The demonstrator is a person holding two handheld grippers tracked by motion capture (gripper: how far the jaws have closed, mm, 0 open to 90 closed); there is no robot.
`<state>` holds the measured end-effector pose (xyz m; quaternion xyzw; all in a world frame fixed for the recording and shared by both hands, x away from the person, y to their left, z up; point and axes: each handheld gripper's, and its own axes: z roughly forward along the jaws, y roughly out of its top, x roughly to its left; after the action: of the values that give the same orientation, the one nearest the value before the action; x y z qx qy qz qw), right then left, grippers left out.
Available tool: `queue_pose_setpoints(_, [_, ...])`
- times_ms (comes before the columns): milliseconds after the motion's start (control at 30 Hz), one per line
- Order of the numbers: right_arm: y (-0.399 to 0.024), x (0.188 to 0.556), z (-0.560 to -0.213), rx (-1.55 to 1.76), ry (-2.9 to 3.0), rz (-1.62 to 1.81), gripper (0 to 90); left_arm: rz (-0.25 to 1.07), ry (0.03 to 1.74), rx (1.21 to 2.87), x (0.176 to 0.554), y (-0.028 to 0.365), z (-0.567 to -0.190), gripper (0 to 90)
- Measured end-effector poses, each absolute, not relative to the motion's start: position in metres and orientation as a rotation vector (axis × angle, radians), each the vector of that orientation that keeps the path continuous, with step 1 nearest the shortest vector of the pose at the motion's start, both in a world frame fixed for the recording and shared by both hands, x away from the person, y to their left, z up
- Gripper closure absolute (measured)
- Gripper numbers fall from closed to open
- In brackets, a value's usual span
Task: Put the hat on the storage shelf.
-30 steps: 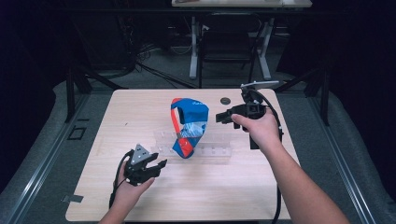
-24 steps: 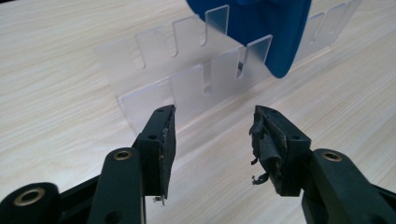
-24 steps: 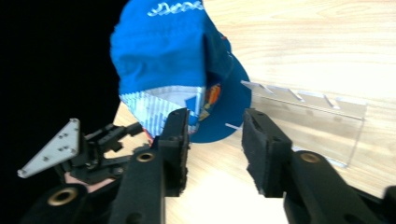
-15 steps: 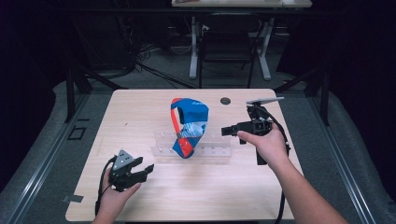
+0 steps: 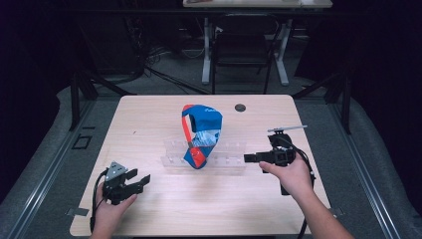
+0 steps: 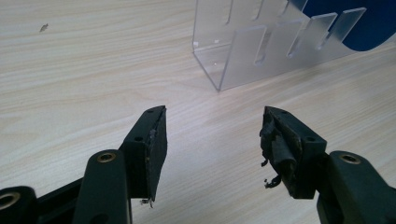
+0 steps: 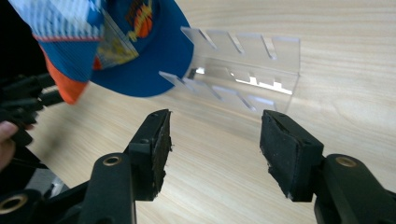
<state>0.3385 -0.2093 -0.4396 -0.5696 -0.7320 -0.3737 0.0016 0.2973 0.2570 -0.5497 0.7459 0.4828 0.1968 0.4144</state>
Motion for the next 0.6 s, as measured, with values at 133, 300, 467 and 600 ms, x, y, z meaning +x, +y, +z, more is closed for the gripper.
queue_pose_setpoints(133, [-0.21,0.332,-0.446,-1.789,-2.34,-1.162,42.7,0.492,1.22,1.88,0.298,0.259,-0.554,41.8])
queue_pose_setpoints(300, [-0.211,0.32,-0.459,-1.818,-2.465,-1.122,43.1,0.483,1.237,1.884,0.299,0.26,-0.557,41.8])
queue_pose_setpoints(467, [-0.215,0.313,-0.471,-1.841,-2.496,-1.12,43.0,0.486,1.239,1.882,0.299,0.261,-0.56,41.8])
queue_pose_setpoints(600, [-0.221,0.307,-0.485,-1.873,-2.499,-1.106,42.9,0.482,1.242,1.887,0.299,0.26,-0.561,41.8])
